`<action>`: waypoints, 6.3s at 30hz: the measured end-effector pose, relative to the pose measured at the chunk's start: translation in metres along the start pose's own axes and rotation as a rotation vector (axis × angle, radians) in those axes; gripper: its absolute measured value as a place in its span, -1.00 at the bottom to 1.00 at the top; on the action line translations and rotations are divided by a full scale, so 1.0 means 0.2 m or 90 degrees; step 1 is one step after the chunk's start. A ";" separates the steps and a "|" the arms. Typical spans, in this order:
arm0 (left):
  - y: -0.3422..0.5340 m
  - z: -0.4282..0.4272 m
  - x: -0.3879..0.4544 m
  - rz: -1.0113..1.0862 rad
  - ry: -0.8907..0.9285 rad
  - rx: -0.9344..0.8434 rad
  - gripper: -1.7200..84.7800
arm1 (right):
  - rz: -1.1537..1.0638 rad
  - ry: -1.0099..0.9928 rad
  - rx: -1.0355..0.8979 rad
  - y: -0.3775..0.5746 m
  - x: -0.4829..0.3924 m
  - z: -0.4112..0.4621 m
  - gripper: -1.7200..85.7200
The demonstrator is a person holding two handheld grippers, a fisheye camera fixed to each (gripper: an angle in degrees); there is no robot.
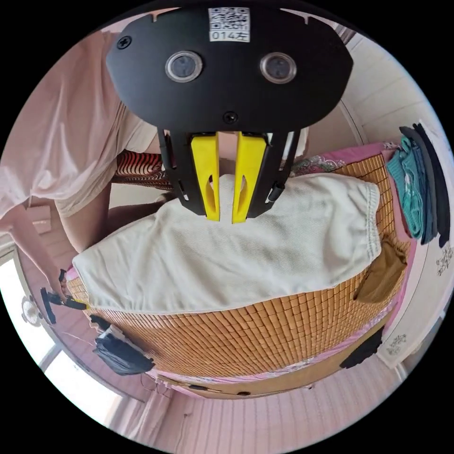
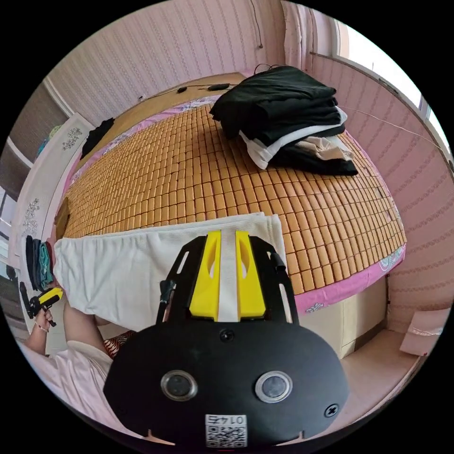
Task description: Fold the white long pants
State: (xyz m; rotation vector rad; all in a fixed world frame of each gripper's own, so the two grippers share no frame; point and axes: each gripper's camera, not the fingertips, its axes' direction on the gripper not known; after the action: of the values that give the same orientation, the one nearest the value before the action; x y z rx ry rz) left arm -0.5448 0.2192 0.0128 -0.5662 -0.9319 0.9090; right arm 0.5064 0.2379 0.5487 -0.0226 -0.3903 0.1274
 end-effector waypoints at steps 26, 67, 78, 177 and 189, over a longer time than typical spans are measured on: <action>0.75 -0.01 -1.74 -0.054 0.105 0.227 -0.56 | -0.874 -0.339 -0.375 -0.29 -3.47 1.49 -0.88; 0.67 -0.27 -1.29 -0.166 -0.036 0.060 -0.92 | -0.517 0.027 -0.145 -0.15 -1.92 1.14 -0.97; -0.25 0.30 0.51 0.305 0.132 0.057 -0.98 | -0.629 0.076 -0.177 0.04 -2.25 1.20 -0.97; -0.27 0.35 0.38 -0.011 0.144 0.009 -0.96 | -0.479 -0.128 -0.277 -0.42 -2.10 0.57 -0.63; -0.26 0.40 0.44 0.049 0.071 -0.028 -0.88 | -0.670 -0.298 -0.131 -0.41 -1.98 0.25 -0.95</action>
State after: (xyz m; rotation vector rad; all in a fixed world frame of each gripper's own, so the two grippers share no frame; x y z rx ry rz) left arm -0.5677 0.2711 0.1306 -0.6880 -0.8359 0.9182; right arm 0.1333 0.1064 0.4488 0.0118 -0.8351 -0.9637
